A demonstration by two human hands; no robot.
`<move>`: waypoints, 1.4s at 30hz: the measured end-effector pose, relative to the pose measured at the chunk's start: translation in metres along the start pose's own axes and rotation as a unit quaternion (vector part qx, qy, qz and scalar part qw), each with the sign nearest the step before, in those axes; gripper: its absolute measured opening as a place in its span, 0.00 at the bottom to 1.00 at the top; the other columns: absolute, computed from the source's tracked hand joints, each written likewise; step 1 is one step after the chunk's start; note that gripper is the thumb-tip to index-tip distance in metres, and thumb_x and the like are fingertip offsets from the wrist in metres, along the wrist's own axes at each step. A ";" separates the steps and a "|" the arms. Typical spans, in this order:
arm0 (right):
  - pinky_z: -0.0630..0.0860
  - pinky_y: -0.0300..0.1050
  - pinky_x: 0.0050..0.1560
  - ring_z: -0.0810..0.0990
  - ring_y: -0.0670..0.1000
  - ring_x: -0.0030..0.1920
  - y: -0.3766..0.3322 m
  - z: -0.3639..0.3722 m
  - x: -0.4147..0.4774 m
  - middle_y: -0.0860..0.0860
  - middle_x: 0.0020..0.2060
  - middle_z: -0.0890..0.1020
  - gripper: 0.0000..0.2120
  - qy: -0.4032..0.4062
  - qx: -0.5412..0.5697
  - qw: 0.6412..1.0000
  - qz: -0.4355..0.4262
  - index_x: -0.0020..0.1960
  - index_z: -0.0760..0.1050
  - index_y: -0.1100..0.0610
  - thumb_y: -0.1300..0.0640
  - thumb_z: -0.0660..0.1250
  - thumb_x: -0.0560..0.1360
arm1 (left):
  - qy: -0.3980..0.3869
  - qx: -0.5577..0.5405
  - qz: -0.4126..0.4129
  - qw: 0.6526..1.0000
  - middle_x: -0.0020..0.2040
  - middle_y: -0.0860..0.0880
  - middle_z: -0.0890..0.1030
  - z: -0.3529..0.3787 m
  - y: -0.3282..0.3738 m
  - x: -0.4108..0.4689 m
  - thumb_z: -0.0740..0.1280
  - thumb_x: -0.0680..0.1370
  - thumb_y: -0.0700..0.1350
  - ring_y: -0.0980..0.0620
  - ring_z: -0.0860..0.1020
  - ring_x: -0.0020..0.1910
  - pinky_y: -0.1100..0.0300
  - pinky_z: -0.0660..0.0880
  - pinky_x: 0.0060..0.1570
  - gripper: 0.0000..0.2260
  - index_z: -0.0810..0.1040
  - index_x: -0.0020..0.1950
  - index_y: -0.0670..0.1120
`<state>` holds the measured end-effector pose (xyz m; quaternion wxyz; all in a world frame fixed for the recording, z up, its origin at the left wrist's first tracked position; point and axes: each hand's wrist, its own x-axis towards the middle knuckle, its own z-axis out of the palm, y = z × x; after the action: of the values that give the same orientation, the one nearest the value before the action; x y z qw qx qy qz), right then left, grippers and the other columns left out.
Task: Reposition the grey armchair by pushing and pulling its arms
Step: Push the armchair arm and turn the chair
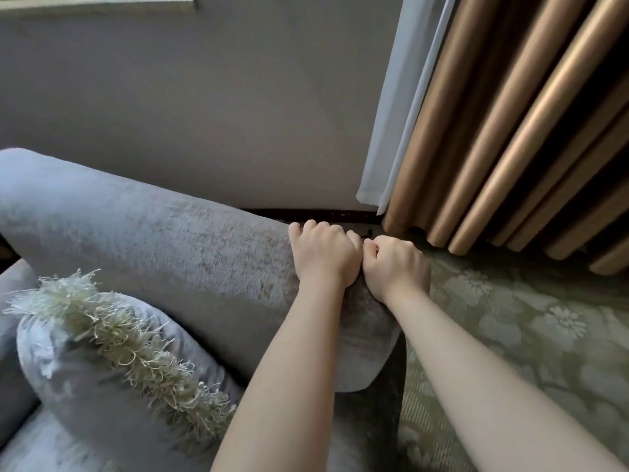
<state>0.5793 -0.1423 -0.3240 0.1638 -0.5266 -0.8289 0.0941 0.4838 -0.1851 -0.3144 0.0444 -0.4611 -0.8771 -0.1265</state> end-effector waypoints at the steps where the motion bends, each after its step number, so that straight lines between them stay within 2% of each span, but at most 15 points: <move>1: 0.63 0.45 0.36 0.78 0.61 0.45 0.000 0.001 0.000 0.57 0.43 0.81 0.17 -0.001 0.002 1.000 0.002 0.35 0.70 0.54 0.46 0.53 0.77 | 0.005 -0.001 -0.003 1.000 0.43 0.48 0.81 0.001 0.000 0.001 0.52 0.77 0.51 0.47 0.73 0.48 0.50 0.58 0.57 0.20 0.79 0.38 0.46; 4: 0.63 0.45 0.38 0.78 0.60 0.47 0.001 0.003 0.002 0.56 0.45 0.81 0.18 -0.005 0.003 1.000 0.000 0.40 0.74 0.55 0.46 0.53 0.78 | 0.011 -0.007 0.000 1.000 0.45 0.50 0.80 0.004 0.000 0.003 0.52 0.77 0.52 0.48 0.73 0.50 0.50 0.58 0.59 0.19 0.78 0.39 0.47; 8: 0.65 0.46 0.42 0.78 0.60 0.52 0.000 -0.002 0.007 0.57 0.50 0.81 0.21 -0.053 0.003 0.998 -0.022 0.48 0.77 0.56 0.46 0.49 0.78 | 0.004 0.006 0.012 1.000 0.47 0.50 0.80 0.001 -0.002 0.001 0.52 0.77 0.52 0.49 0.73 0.53 0.51 0.58 0.60 0.18 0.80 0.41 0.48; 12: 0.66 0.47 0.43 0.77 0.60 0.53 0.002 -0.012 0.001 0.59 0.53 0.80 0.24 -0.092 0.020 0.995 -0.032 0.53 0.77 0.58 0.47 0.47 0.79 | -0.047 0.041 0.019 0.998 0.54 0.48 0.80 -0.008 0.001 -0.004 0.50 0.78 0.52 0.48 0.73 0.56 0.51 0.59 0.57 0.19 0.80 0.46 0.48; 16: 0.65 0.48 0.44 0.76 0.60 0.56 0.004 -0.020 -0.011 0.59 0.56 0.79 0.24 -0.114 0.033 0.992 -0.039 0.57 0.76 0.59 0.48 0.45 0.80 | -0.069 0.059 0.017 0.996 0.59 0.47 0.77 -0.012 0.003 -0.013 0.48 0.79 0.51 0.47 0.71 0.61 0.51 0.59 0.62 0.19 0.78 0.53 0.47; 21: 0.66 0.48 0.45 0.76 0.60 0.56 0.015 -0.027 -0.033 0.59 0.56 0.79 0.24 -0.098 0.032 0.994 -0.031 0.57 0.75 0.60 0.48 0.45 0.80 | -0.067 0.079 0.034 0.994 0.59 0.47 0.77 -0.013 0.011 -0.035 0.48 0.79 0.53 0.46 0.71 0.61 0.50 0.58 0.62 0.20 0.77 0.55 0.48; 27: 0.70 0.50 0.53 0.75 0.61 0.58 0.028 -0.040 -0.061 0.60 0.56 0.78 0.23 -0.098 0.027 0.995 -0.003 0.57 0.75 0.60 0.48 0.47 0.80 | -0.092 0.072 0.057 0.992 0.59 0.48 0.77 -0.020 0.026 -0.063 0.48 0.80 0.53 0.47 0.70 0.61 0.49 0.58 0.64 0.21 0.77 0.57 0.48; 29: 0.70 0.50 0.51 0.76 0.61 0.56 0.029 -0.040 -0.061 0.60 0.55 0.79 0.23 -0.101 0.020 0.995 0.010 0.56 0.76 0.59 0.48 0.47 0.79 | -0.100 0.062 0.054 0.992 0.57 0.48 0.77 -0.022 0.028 -0.062 0.48 0.79 0.52 0.48 0.71 0.60 0.50 0.58 0.63 0.20 0.78 0.55 0.47; 34: 0.65 0.46 0.40 0.78 0.60 0.49 0.031 -0.022 -0.050 0.57 0.47 0.81 0.20 -0.038 -0.011 0.999 0.030 0.45 0.77 0.56 0.47 0.49 0.78 | -0.049 0.034 0.048 0.997 0.48 0.49 0.79 -0.011 0.026 -0.053 0.51 0.77 0.53 0.48 0.72 0.53 0.49 0.58 0.59 0.18 0.79 0.44 0.47; 38: 0.64 0.45 0.39 0.78 0.60 0.49 0.033 -0.017 -0.045 0.57 0.48 0.81 0.20 -0.029 -0.026 0.999 0.038 0.45 0.76 0.56 0.47 0.50 0.78 | -0.068 0.040 0.059 0.995 0.49 0.48 0.78 -0.008 0.025 -0.045 0.50 0.77 0.53 0.46 0.72 0.51 0.48 0.59 0.55 0.19 0.79 0.45 0.48; 42: 0.65 0.46 0.42 0.77 0.61 0.52 0.031 -0.019 -0.046 0.58 0.50 0.80 0.21 -0.045 -0.022 0.998 0.035 0.48 0.77 0.57 0.47 0.49 0.79 | -0.083 0.051 0.064 0.993 0.51 0.48 0.79 -0.011 0.025 -0.046 0.48 0.78 0.53 0.46 0.72 0.51 0.48 0.59 0.54 0.21 0.80 0.48 0.49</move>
<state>0.6305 -0.1703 -0.3248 0.1113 -0.5541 -0.8182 0.1053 0.5299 -0.2112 -0.3079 0.0031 -0.5223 -0.8518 -0.0399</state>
